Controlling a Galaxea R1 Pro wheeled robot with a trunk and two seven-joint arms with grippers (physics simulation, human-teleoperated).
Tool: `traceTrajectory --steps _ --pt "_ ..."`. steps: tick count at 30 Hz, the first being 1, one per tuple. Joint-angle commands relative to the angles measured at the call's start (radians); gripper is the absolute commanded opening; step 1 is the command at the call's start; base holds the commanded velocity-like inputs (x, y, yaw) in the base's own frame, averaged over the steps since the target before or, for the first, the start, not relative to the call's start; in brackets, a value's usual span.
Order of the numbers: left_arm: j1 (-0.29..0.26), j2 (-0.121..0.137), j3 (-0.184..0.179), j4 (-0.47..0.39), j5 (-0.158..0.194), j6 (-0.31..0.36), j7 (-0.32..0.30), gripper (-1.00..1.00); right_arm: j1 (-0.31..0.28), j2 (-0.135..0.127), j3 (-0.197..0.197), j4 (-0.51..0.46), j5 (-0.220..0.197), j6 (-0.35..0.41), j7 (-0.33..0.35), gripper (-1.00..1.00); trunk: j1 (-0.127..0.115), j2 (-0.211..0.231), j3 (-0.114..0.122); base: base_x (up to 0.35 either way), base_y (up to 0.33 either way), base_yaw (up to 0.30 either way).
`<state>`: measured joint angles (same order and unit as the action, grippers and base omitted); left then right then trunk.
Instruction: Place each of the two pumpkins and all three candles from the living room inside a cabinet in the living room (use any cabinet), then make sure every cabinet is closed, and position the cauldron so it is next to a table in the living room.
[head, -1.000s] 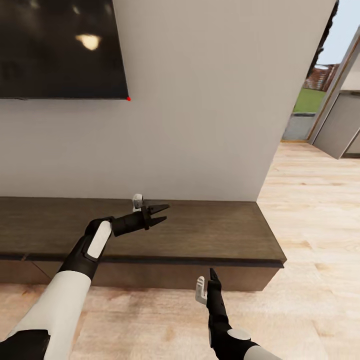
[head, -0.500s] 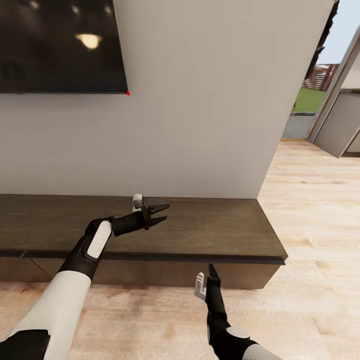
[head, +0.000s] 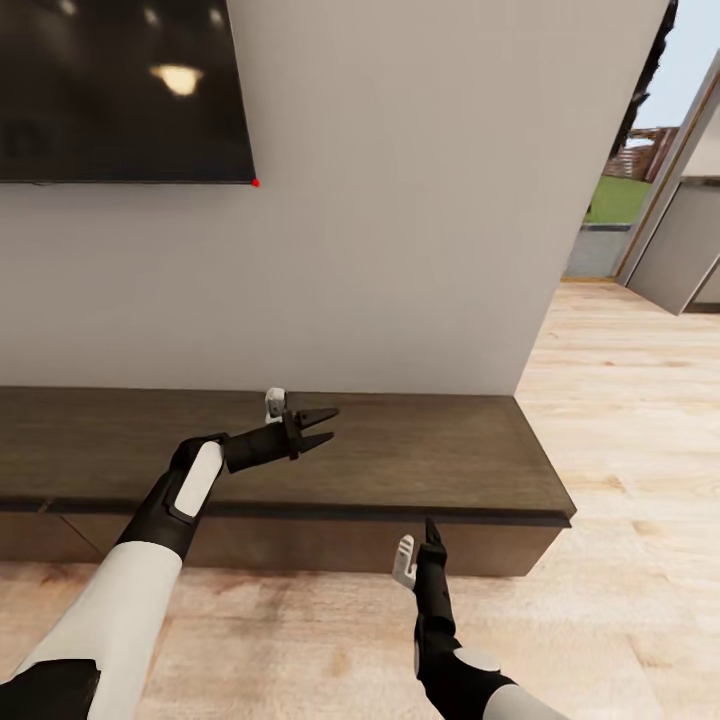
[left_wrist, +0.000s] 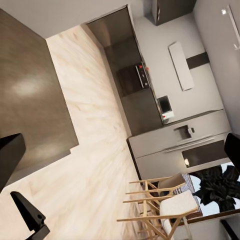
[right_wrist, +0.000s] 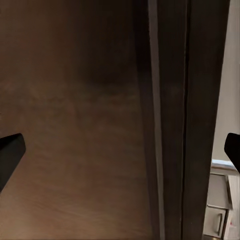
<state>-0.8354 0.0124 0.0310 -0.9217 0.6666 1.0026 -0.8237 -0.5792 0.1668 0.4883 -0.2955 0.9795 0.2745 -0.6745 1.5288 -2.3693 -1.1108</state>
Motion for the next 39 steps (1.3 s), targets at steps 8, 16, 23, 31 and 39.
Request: traceTrajectory --steps 8,16,23,31,39 --pt "-0.001 0.0 0.001 0.0 -0.002 0.004 -0.005 1.0 -0.001 0.002 -0.02 -0.029 0.008 0.009 -0.022 1.0 0.019 -0.036 -0.017 0.0 0.0 0.0" --pt "-0.001 0.001 0.001 -0.001 -0.002 0.005 -0.006 1.0 -0.001 0.002 -0.022 -0.029 0.008 0.008 -0.026 1.0 0.027 -0.05 -0.023 0.0 0.0 0.0" --pt "-0.001 0.0 0.001 0.0 -0.002 0.005 -0.006 1.0 -0.001 0.002 -0.022 -0.027 0.009 0.002 -0.026 1.0 0.027 -0.05 -0.023 0.055 0.0 0.0" --pt "0.001 0.001 0.001 -0.002 -0.001 0.004 -0.008 1.0 -0.001 0.003 -0.021 -0.025 0.009 -0.023 -0.026 1.0 0.027 -0.05 -0.023 0.099 0.0 0.0" --pt "0.009 -0.002 0.003 0.004 0.002 0.001 -0.026 1.0 -0.002 -0.001 -0.017 -0.019 0.011 -0.013 -0.042 1.0 0.027 -0.05 -0.023 0.001 0.0 0.0"
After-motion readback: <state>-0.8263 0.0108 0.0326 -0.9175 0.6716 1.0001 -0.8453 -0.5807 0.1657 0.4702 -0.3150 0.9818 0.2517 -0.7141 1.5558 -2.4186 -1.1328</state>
